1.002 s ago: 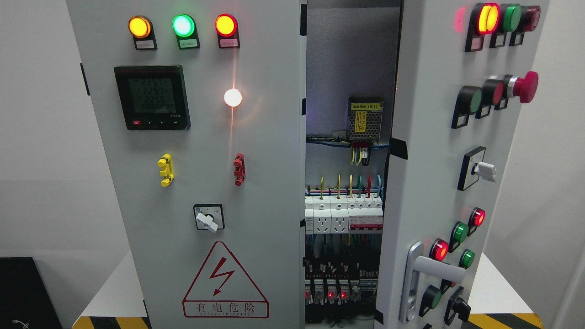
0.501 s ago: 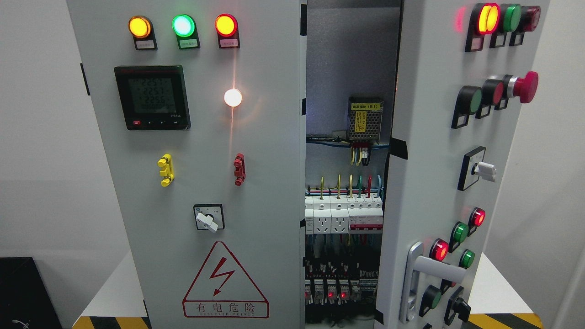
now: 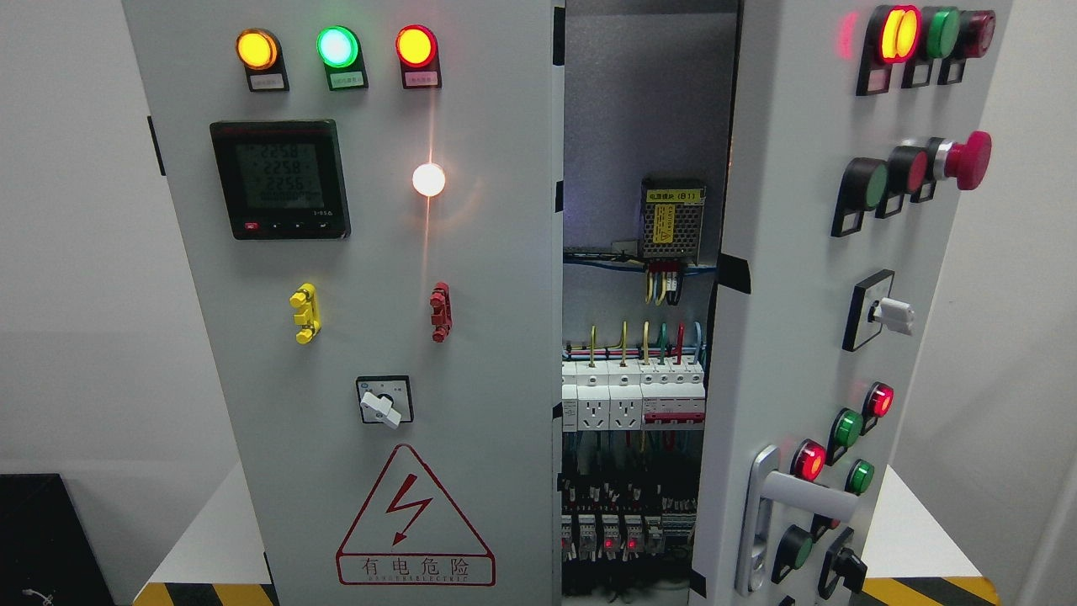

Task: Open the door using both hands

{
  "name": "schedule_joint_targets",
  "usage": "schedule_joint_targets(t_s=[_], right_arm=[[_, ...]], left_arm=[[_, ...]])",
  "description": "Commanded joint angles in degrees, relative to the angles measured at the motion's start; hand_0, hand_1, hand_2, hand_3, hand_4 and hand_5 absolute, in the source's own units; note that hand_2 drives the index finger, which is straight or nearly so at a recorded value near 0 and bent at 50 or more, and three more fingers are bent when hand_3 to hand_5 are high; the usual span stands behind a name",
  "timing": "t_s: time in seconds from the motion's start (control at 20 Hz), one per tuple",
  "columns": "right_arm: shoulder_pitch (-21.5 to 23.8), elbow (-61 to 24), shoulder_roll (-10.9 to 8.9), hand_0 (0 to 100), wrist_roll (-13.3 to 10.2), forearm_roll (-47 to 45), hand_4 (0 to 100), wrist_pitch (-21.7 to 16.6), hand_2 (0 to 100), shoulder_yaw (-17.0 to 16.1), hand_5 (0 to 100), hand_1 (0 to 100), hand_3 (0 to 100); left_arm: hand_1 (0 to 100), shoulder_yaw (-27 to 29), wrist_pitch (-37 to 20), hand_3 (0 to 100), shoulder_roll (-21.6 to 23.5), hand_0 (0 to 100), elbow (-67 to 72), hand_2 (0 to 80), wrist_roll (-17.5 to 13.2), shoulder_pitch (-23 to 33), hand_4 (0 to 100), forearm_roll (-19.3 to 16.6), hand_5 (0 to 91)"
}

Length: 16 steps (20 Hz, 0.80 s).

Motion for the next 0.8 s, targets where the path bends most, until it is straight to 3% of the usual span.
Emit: schedule_joint_targets(t_s=[0.0, 0.55, 0.75], right_arm=[[0.0, 0.06, 0.0, 19, -0.03, 0.0, 0, 0.0, 0, 0.88, 0, 0, 0], [0.0, -0.02, 0.0, 19, -0.03, 0.0, 0, 0.0, 0, 0.88, 0, 0, 0], [0.0, -0.02, 0.0, 19, -0.03, 0.0, 0, 0.0, 0, 0.88, 0, 0, 0]], left_arm=[[0, -6.2, -0.29, 0, 8.56, 0, -23.52, 0.0, 0.03, -0.03, 0, 0.08, 0.0], [0, -15.87, -5.74, 0, 18.33, 0, -30.13, 0.0, -0.06, -3.89, 0, 0.34, 0.0], [0, -17.9, -4.6, 0, 19.48, 0, -31.27, 0.0, 0.03, -8.11, 0, 3.49, 0.0]])
